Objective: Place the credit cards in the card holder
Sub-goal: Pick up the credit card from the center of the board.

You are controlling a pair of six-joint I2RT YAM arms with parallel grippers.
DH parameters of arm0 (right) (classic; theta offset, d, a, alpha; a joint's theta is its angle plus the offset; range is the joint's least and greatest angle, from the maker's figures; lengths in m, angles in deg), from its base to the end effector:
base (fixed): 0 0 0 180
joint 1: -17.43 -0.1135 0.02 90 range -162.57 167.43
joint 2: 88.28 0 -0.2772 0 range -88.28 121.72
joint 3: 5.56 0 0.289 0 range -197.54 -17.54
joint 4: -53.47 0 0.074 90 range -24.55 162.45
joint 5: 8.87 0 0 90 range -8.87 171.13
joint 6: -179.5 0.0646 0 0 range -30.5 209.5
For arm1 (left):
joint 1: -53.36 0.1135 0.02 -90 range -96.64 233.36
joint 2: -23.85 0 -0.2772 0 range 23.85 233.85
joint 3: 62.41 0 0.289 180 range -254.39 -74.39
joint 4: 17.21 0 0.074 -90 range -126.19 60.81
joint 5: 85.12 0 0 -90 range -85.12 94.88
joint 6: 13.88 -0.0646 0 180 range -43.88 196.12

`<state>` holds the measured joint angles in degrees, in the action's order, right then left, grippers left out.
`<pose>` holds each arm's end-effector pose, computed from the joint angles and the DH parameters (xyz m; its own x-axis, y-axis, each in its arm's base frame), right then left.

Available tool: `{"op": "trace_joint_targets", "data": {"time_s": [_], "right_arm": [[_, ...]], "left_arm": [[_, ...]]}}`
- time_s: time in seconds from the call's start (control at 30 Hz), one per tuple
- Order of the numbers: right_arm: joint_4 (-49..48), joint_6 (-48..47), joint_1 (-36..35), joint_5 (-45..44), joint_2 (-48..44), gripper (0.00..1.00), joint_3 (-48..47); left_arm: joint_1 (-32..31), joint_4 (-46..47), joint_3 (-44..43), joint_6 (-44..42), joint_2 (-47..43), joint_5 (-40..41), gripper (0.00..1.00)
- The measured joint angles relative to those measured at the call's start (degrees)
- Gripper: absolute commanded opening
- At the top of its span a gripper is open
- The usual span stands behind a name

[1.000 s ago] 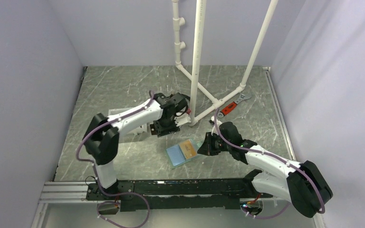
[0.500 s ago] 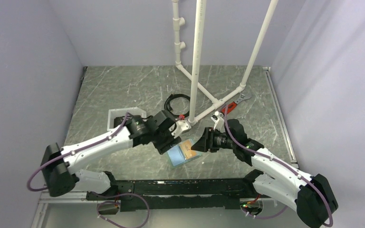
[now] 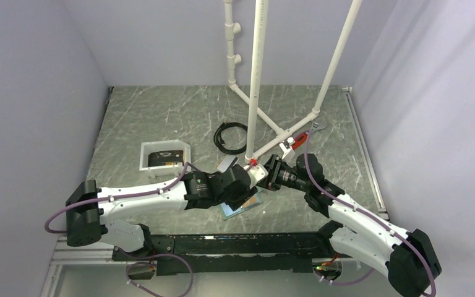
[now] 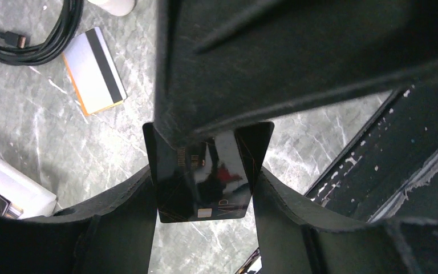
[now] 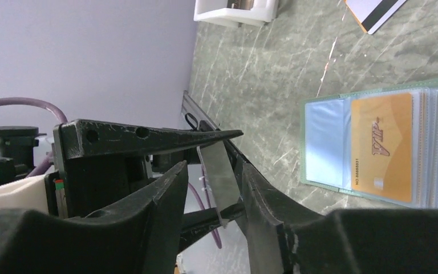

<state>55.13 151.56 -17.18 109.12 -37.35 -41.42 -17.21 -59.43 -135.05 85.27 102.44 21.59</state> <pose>0.1884 0.1669 0.2158 -0.8809 0.3399 -0.3294 -0.1990 0.3654 0.9093 0.1317 -0.3175 0.2540 -0.3782 0.6143 -0.6925 0.7893 0.6048 0.1055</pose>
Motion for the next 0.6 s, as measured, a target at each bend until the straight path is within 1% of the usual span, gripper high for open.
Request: {"op": "trace_joint_targets", "data": {"time_s": [0.13, 0.23, 0.33, 0.5, 0.53, 0.57, 0.6], "right_arm": [[1.5, 0.1, -0.8, -1.9, -1.4, 0.54, 0.0], [2.7, -0.5, -0.9, -2.9, -4.9, 0.56, 0.0], [2.3, -1.3, -1.0, -2.9, -6.4, 0.53, 0.0], [1.7, -2.6, -3.5, -2.5, -2.6, 0.48, 0.0], [1.7, -3.0, -4.2, -2.5, -1.9, 0.46, 0.0], [1.7, -3.3, -4.8, -2.7, -1.3, 0.42, 0.0], [1.7, -3.6, -5.1, -3.0, -0.9, 0.34, 0.0]], "left_arm": [[-0.6, 0.1, 0.0, 2.8, 0.4, 3.0, 0.28], [-0.5, 0.2, 0.0, 4.2, 0.4, 4.2, 0.28], [-0.5, 0.3, 0.0, 5.1, 0.4, 4.2, 0.28], [-0.5, 0.2, -1.0, 5.5, 1.6, 4.2, 0.28], [-0.5, 0.4, -1.2, 5.6, 1.7, 4.2, 0.28], [-0.5, 0.4, -1.2, 5.6, 1.7, 4.1, 0.28], [-0.5, 0.4, -1.2, 5.6, 1.7, 4.0, 0.28]]}}
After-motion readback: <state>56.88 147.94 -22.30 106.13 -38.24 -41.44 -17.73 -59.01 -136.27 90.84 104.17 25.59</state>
